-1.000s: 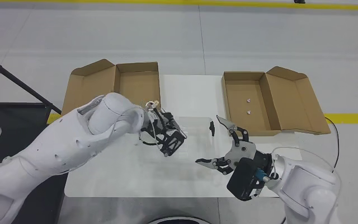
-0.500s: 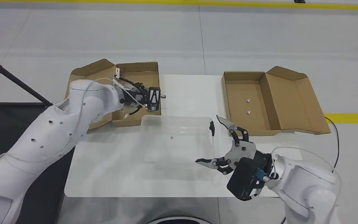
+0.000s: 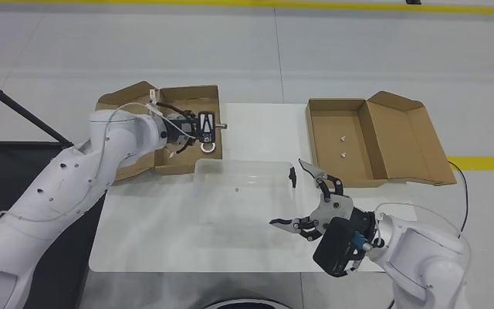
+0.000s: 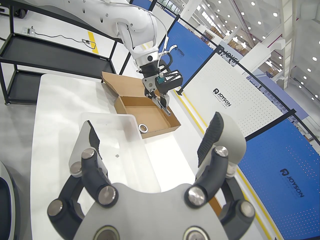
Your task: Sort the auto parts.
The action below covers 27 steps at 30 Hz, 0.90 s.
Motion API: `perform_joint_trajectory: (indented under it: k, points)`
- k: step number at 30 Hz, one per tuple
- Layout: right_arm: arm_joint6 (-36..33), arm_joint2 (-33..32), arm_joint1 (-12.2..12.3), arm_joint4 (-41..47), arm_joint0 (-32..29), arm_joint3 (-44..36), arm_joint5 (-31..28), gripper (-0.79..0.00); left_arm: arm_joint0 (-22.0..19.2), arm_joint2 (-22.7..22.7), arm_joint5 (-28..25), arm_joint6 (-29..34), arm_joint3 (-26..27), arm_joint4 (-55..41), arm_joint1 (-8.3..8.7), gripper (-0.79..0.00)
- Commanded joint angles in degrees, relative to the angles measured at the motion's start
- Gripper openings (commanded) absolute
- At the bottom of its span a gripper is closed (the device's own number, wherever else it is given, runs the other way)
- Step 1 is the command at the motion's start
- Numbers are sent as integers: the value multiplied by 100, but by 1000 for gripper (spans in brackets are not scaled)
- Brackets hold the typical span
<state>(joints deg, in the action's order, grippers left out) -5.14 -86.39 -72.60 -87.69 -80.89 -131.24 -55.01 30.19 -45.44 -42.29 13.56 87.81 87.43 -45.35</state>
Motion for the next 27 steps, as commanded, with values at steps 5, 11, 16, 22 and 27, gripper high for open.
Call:
perform_joint_trajectory:
  k: [5,11,16,22,27]
  points:
    - [0,0,0,0,0,0,0,0,-173,-6,477,1105,-935,-1392,-233,-785]
    - [0,0,0,0,0,0,0,0,-617,302,892,2155,-1935,-2687,-614,-785]
    - [0,0,0,0,0,0,0,0,-752,372,1061,2376,-2138,-3028,-725,-785]
    - [0,0,0,0,0,0,0,0,-696,351,1184,2350,-2184,-3036,-725,-785]
    - [0,0,0,0,0,0,0,0,-710,259,1788,2758,-2539,-3599,-828,-785]
